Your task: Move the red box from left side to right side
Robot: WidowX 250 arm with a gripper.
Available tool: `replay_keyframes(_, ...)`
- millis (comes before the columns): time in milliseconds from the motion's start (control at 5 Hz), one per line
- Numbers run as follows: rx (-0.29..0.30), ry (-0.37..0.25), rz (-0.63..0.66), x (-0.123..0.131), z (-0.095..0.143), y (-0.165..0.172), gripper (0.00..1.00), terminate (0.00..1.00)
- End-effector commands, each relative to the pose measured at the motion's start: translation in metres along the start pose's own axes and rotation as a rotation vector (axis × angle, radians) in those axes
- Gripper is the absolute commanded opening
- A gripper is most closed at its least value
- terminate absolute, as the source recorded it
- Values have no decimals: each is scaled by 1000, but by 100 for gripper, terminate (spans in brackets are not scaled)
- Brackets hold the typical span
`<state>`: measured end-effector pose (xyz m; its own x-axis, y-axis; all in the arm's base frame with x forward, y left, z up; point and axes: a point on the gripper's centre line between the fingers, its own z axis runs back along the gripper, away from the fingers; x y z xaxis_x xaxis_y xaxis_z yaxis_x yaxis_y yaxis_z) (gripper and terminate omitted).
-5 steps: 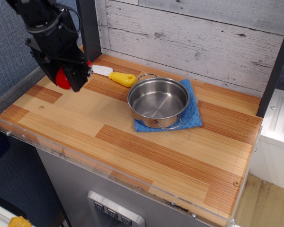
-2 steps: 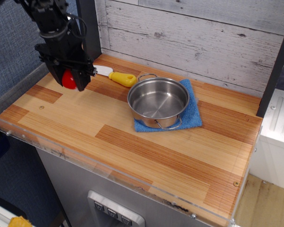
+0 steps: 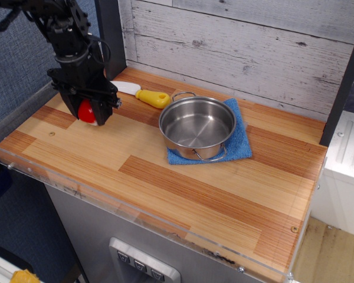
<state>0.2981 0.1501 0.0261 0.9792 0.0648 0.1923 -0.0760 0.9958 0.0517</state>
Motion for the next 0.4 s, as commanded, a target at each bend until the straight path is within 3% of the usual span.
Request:
replay_keyframes(0,15,-24,3,0,4,3,0,0)
replay_keyframes(200,27,-17,13,-3,3,2,0,0)
